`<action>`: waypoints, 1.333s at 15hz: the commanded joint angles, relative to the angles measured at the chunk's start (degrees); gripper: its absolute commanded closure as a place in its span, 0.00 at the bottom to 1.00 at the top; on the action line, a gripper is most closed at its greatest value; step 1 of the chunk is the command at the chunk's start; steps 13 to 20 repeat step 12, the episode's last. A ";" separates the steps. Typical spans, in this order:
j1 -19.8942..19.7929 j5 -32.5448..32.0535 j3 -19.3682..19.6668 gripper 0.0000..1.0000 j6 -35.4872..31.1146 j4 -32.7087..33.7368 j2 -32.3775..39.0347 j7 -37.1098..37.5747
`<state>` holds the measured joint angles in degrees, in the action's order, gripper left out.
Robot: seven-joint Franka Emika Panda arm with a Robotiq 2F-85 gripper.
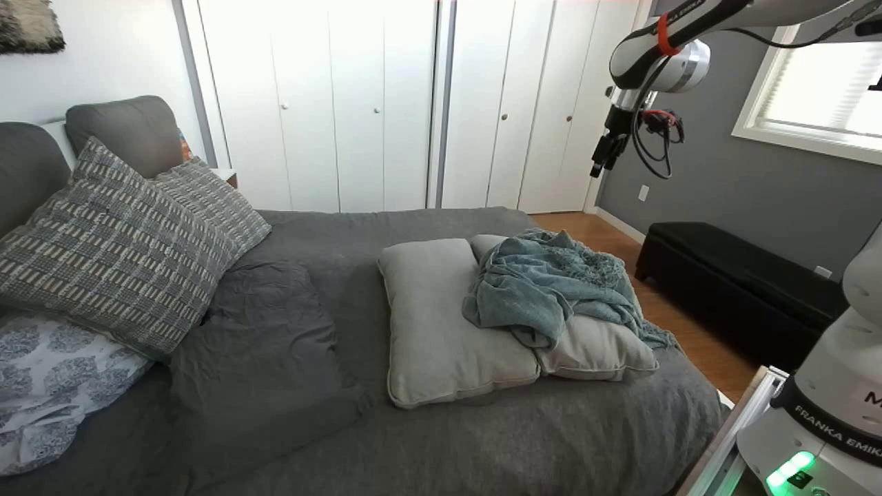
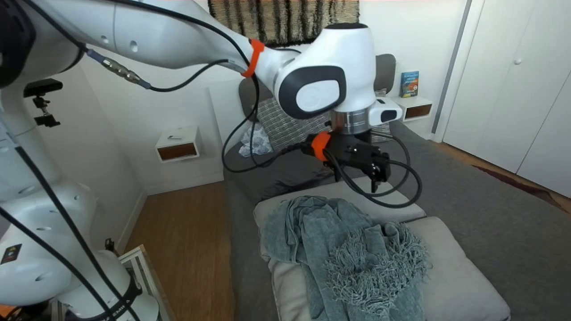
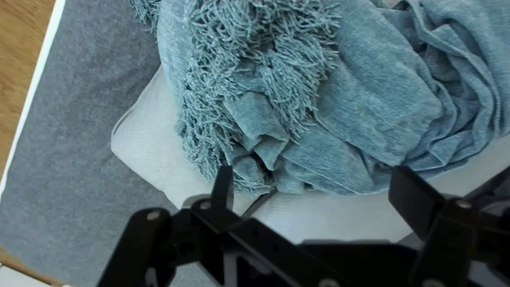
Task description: Move the blanket to the right
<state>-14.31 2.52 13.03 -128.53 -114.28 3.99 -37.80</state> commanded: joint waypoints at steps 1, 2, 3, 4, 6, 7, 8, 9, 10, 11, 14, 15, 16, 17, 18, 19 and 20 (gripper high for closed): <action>1.75 0.52 -1.76 0.00 2.67 -5.03 -7.80 2.06; 2.34 1.43 -2.10 0.00 1.83 -6.27 -9.37 0.66; 1.91 0.32 -1.25 0.00 1.99 -2.20 -4.73 1.03; 2.48 0.36 -1.44 0.00 1.99 -3.08 -6.10 1.04; 2.99 0.33 -1.54 0.00 1.98 -4.39 -7.79 1.06; 3.00 0.33 -1.50 0.00 1.98 -4.68 -8.03 1.07; 2.99 0.33 -1.46 0.00 1.98 -4.85 -8.07 1.07; 2.99 0.33 -1.45 0.00 1.98 -4.98 -8.07 1.07; 2.99 0.33 -1.46 0.00 1.98 -5.09 -8.07 1.07; 2.99 0.33 -1.46 0.00 1.98 -5.15 -8.07 1.07; 2.99 0.33 -1.45 0.00 1.98 -5.18 -8.07 1.07; 2.99 0.33 -1.45 0.00 1.98 -5.18 -8.07 1.07; 2.99 0.33 -1.45 0.00 1.98 -5.18 -8.07 1.07; 2.99 0.33 -1.45 0.00 1.98 -5.18 -8.07 1.07; 2.99 0.33 -1.45 0.00 1.98 -5.18 -8.07 1.07; 2.99 0.33 -1.45 0.00 1.98 -5.18 -8.07 1.07; 2.99 0.33 -1.45 0.00 1.98 -5.18 -8.07 1.07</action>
